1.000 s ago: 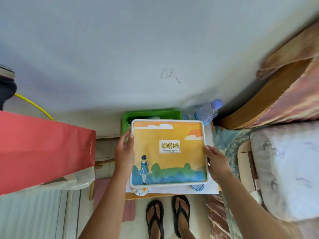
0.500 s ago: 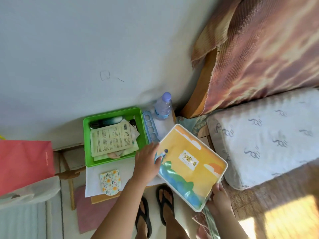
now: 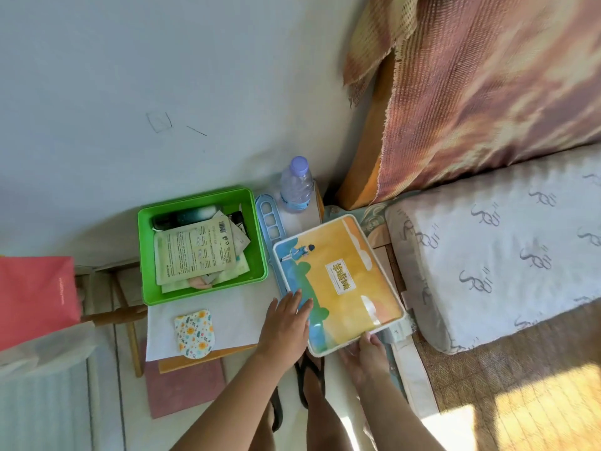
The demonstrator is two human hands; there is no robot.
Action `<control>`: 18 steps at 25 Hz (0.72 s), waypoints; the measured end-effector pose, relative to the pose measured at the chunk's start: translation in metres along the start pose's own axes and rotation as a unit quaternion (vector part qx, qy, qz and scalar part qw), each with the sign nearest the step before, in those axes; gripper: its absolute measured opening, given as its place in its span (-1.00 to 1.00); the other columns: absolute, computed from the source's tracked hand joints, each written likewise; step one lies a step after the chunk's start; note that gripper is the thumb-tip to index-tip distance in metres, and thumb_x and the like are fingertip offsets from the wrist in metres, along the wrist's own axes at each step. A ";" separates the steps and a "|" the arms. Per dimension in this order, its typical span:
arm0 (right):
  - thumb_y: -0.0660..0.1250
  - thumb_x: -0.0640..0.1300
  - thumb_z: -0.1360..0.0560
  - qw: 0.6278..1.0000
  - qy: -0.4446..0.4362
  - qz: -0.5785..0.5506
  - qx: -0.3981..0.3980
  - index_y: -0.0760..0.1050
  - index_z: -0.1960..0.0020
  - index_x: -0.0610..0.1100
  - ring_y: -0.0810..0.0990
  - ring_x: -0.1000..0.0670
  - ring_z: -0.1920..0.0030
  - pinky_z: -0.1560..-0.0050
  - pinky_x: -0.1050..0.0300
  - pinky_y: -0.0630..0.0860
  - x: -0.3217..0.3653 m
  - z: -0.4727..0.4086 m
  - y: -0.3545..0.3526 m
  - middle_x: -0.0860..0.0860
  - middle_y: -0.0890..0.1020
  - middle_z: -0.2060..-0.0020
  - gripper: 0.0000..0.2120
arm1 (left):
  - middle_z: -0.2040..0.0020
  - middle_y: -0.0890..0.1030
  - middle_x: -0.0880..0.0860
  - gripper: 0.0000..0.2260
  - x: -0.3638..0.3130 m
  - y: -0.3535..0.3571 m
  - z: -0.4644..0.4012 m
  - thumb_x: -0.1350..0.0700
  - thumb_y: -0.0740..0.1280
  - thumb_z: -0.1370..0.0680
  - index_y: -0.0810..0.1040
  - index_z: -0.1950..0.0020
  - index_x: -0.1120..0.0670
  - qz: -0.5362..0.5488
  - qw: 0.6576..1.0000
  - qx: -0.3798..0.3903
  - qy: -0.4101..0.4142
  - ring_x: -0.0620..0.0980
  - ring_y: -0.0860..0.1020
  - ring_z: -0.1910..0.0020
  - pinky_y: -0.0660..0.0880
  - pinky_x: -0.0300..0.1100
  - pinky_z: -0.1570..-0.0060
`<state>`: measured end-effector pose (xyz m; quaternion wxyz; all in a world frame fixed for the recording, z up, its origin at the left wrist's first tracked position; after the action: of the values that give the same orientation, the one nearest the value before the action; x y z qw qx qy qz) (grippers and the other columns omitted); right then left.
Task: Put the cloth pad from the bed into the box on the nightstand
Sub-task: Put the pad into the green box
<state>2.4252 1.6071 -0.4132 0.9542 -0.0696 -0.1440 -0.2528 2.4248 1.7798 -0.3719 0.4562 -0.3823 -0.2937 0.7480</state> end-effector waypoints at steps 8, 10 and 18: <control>0.13 -0.18 -0.60 0.890 -0.029 0.454 -0.027 0.45 0.10 -0.13 0.50 0.00 0.24 0.15 0.22 0.46 -0.008 0.001 0.020 -0.04 0.52 0.26 -0.83 | -0.42 0.36 0.10 -0.65 0.062 0.013 0.016 0.13 0.08 -0.60 0.29 -0.39 0.07 -0.001 0.999 0.001 -0.038 0.07 0.29 -0.40 0.18 0.00 -0.42; 0.15 -0.20 -0.58 0.808 -0.115 0.577 -0.006 0.48 0.02 -0.13 0.45 -0.02 0.22 0.16 0.23 0.41 -0.003 0.013 0.032 -0.07 0.52 0.19 -0.87 | -0.38 0.40 0.09 -0.67 0.080 0.018 0.022 0.12 0.08 -0.60 0.31 -0.37 0.07 0.001 0.999 0.009 -0.053 0.07 0.33 -0.36 0.21 -0.03 -0.39; 0.09 0.06 -0.57 0.491 -0.247 0.821 0.157 0.32 -0.37 0.02 0.47 -0.08 -0.28 -0.23 0.07 0.40 -0.049 0.072 0.120 -0.02 0.47 -0.32 -0.61 | -0.39 0.37 0.11 -0.59 0.192 0.027 0.056 0.06 0.20 -0.57 0.25 -0.41 0.06 -0.030 0.984 0.020 -0.176 0.09 0.34 -0.37 0.30 -0.03 -0.33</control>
<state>2.4272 1.7482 -0.3675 0.6511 -0.0646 -0.2890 0.6988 2.3091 1.9371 -0.4217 0.4273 -0.2268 -0.3652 0.7953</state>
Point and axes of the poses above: each hand's wrist, its own z-axis away from the middle knuckle, its own y-axis out of the palm, x = y × z, the point moved 6 cm from there along -z, towards the middle knuckle
